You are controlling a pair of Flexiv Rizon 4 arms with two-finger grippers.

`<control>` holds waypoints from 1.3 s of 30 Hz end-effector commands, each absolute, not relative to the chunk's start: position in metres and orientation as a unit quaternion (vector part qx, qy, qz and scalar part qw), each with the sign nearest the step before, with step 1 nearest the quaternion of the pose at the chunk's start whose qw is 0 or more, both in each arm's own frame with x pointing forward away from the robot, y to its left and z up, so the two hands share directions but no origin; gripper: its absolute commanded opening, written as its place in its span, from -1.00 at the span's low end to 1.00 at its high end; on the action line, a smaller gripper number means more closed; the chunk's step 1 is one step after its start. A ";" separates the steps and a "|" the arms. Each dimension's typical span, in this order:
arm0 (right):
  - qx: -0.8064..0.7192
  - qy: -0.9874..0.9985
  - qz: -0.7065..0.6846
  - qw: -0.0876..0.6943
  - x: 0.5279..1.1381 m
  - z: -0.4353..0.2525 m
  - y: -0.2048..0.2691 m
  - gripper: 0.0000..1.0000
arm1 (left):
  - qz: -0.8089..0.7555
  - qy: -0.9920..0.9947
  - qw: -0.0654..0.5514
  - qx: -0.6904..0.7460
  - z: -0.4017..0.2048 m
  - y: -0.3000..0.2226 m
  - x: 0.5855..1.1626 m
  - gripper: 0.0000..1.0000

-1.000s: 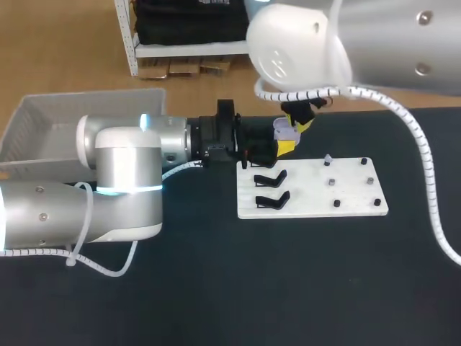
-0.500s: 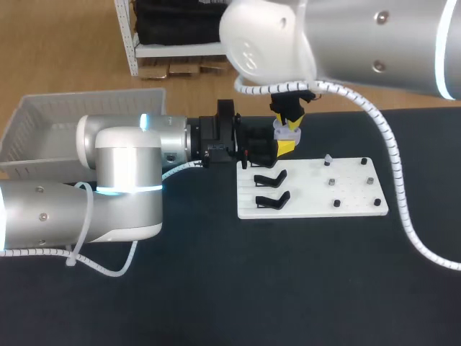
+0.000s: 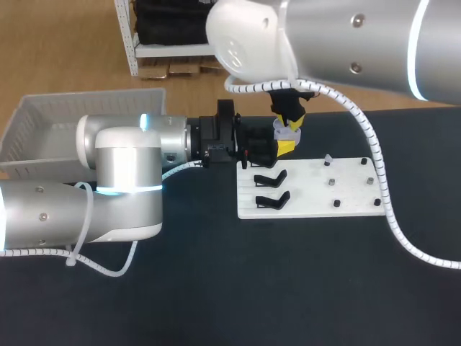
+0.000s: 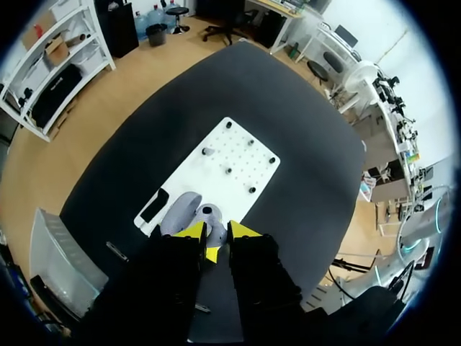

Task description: Pick up each earbud case from the left stands, insert the matching earbuds, close the lid, and place the case in the box.

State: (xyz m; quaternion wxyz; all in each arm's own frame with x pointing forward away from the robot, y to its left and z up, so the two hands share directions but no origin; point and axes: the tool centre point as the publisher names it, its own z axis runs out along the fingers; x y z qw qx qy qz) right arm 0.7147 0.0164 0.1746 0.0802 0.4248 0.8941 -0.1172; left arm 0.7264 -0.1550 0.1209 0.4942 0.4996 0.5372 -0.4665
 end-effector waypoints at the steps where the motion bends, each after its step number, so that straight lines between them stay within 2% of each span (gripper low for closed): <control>1: 0.425 0.894 -0.122 0.078 0.720 0.172 0.016 -1.00 | -0.465 0.536 0.499 0.497 0.120 -0.155 0.724 -1.00; 32: 0.428 0.894 -0.119 0.059 0.720 0.155 0.012 -1.00 | -0.465 0.536 0.499 0.497 0.120 -0.155 0.724 -1.00; 33: 0.428 0.894 -0.119 0.060 0.720 0.156 0.012 -0.97 | -0.465 0.536 0.499 0.497 0.120 -0.155 0.724 -1.00; 36: 0.427 0.895 -0.116 0.062 0.720 0.159 0.012 -0.55 | -0.465 0.536 0.499 0.497 0.120 -0.155 0.724 -1.00; 39: 0.425 0.896 -0.114 0.065 0.719 0.162 0.013 -0.43 | -0.465 0.536 0.499 0.497 0.120 -0.155 0.724 -1.00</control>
